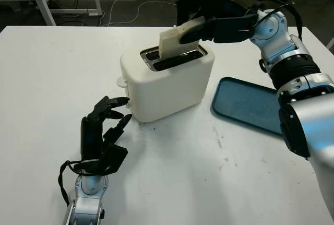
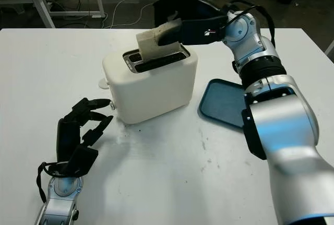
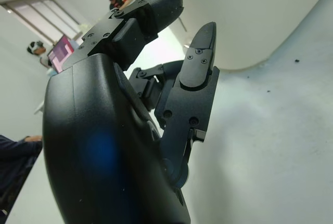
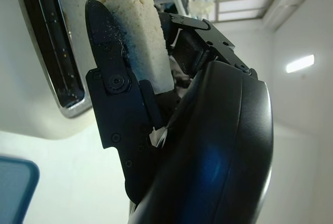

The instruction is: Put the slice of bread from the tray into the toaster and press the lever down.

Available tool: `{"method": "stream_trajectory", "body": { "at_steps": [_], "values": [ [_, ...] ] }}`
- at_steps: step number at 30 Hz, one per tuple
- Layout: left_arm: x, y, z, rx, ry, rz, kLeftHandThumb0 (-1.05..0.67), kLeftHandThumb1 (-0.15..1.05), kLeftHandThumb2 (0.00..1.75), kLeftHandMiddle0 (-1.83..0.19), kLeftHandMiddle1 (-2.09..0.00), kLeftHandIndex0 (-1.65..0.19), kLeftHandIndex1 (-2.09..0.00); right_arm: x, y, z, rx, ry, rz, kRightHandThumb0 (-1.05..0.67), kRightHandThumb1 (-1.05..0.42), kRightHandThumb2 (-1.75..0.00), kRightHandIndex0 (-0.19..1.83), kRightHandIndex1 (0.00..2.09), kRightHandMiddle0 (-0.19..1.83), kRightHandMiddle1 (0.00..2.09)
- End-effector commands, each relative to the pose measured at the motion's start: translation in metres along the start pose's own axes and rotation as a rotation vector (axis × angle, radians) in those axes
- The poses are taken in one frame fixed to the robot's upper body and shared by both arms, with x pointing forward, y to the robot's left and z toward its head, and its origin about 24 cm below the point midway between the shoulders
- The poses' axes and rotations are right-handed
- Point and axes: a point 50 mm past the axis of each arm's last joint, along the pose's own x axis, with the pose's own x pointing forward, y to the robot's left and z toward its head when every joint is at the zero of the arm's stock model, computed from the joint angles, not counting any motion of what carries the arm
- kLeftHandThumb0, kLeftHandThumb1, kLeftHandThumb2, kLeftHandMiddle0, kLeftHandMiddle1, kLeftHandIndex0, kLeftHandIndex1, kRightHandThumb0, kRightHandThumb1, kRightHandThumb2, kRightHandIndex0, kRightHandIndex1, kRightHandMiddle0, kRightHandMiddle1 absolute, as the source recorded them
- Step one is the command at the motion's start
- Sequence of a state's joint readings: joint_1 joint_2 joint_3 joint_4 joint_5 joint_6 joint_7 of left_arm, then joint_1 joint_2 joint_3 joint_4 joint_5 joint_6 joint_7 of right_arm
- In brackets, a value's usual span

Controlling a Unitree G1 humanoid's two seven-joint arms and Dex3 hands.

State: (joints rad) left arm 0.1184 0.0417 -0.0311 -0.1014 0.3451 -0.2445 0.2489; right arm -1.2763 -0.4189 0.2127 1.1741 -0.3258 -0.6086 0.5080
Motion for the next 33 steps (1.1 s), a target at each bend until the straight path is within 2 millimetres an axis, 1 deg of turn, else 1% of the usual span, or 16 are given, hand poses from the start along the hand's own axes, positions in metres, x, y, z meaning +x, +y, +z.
{"method": "stream_trajectory", "body": {
  "at_steps": [1,6,11,16,18,21,27,33],
  "values": [
    [0.0,0.0,0.001,0.006,0.0,0.002,-0.22,0.92,0.15,-0.59,-1.23,-0.63,-0.7,-0.006,-0.008,-0.002,0.014,-0.005,-0.031,-0.56,-0.92,-0.08,1.18,1.75,0.99,1.75],
    [0.0,-0.001,0.001,0.003,-0.005,0.0,-0.21,0.92,0.15,-0.59,-1.23,-0.63,-0.7,-0.011,-0.018,0.001,0.036,-0.033,-0.053,-0.53,-0.92,-0.09,1.16,1.75,0.98,1.75],
    [0.001,-0.001,0.002,0.003,-0.004,0.001,-0.21,0.92,0.15,-0.59,-1.24,-0.63,-0.7,-0.012,-0.02,0.001,0.053,-0.042,-0.055,-0.53,-0.92,-0.08,1.14,1.75,0.97,1.75],
    [0.001,-0.001,0.002,-0.006,-0.012,0.001,-0.2,0.92,0.14,-0.59,-1.25,-0.64,-0.7,-0.009,-0.013,0.002,0.058,-0.043,-0.022,-0.55,-0.92,-0.06,1.16,1.75,0.98,1.75],
    [0.001,-0.001,0.002,-0.003,-0.009,0.004,-0.21,0.92,0.14,-0.59,-1.25,-0.64,-0.7,-0.006,-0.009,0.002,0.067,-0.044,0.002,-0.54,-0.92,-0.05,1.17,1.75,0.98,1.75],
    [0.001,-0.001,0.002,0.001,0.0,0.005,-0.22,0.92,0.14,-0.59,-1.25,-0.64,-0.7,-0.002,-0.002,0.003,0.041,-0.023,0.05,-0.56,-0.92,-0.1,1.16,1.75,0.96,1.75],
    [0.001,0.0,0.002,0.005,-0.009,0.005,-0.22,0.92,0.15,-0.59,-1.25,-0.64,-0.69,0.002,0.01,0.002,0.06,-0.016,0.101,-0.56,-0.92,-0.05,1.13,1.75,0.96,1.74],
    [0.001,0.0,0.002,0.008,-0.012,0.003,-0.21,0.92,0.14,-0.59,-1.24,-0.64,-0.69,0.001,0.01,0.0,0.029,0.001,0.125,-0.57,-0.92,-0.05,1.13,1.75,0.96,1.75]
  ]
}}
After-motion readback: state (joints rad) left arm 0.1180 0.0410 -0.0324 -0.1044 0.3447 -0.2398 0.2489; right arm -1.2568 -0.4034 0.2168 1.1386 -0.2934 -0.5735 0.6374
